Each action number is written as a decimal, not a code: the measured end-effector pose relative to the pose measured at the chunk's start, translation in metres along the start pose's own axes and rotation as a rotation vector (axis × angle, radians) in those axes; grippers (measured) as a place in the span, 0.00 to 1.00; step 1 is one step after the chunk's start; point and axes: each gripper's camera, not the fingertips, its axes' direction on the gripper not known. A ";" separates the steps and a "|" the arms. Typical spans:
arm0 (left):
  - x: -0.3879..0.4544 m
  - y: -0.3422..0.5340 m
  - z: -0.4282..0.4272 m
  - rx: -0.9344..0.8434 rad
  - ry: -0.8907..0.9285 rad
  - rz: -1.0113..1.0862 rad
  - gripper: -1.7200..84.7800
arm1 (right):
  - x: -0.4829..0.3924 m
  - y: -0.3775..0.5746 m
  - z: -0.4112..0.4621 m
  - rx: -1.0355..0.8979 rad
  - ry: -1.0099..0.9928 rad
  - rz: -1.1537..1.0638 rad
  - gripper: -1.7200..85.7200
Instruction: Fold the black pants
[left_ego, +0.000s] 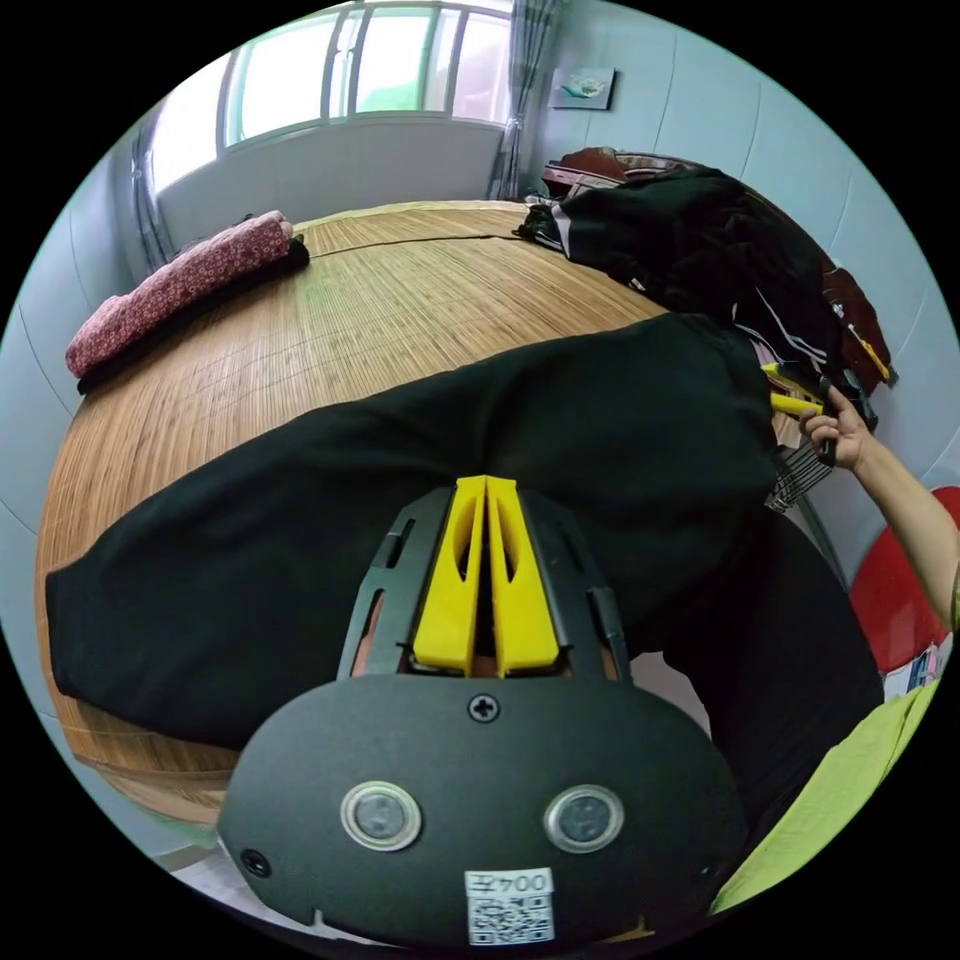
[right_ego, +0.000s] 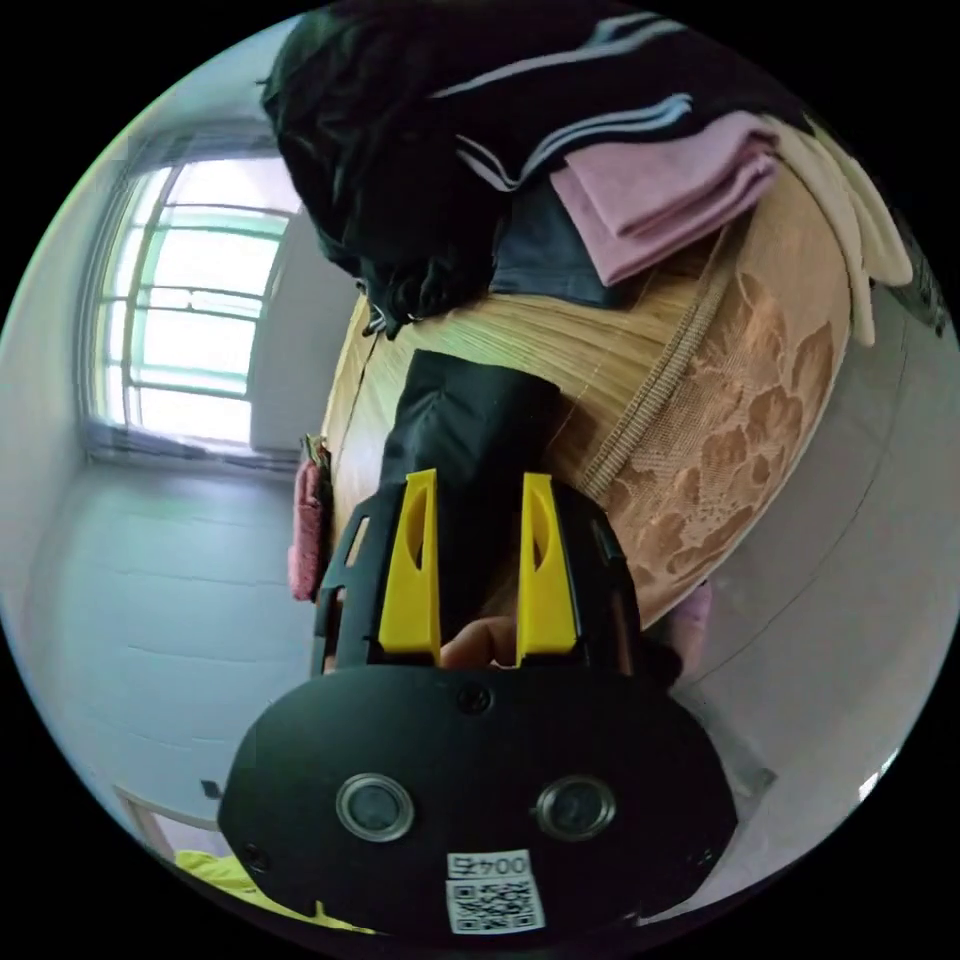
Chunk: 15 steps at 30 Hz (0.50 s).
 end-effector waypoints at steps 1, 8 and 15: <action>0.001 0.001 0.003 -0.003 -0.004 0.003 0.03 | 0.008 -0.009 0.002 0.007 -0.063 0.054 0.14; -0.006 0.005 0.018 -0.022 0.017 0.026 0.03 | -0.133 -0.015 -0.002 -0.045 0.391 -0.703 0.06; -0.011 0.011 0.033 -0.018 -0.003 0.036 0.02 | -0.095 -0.040 0.075 -0.332 0.604 -0.667 0.07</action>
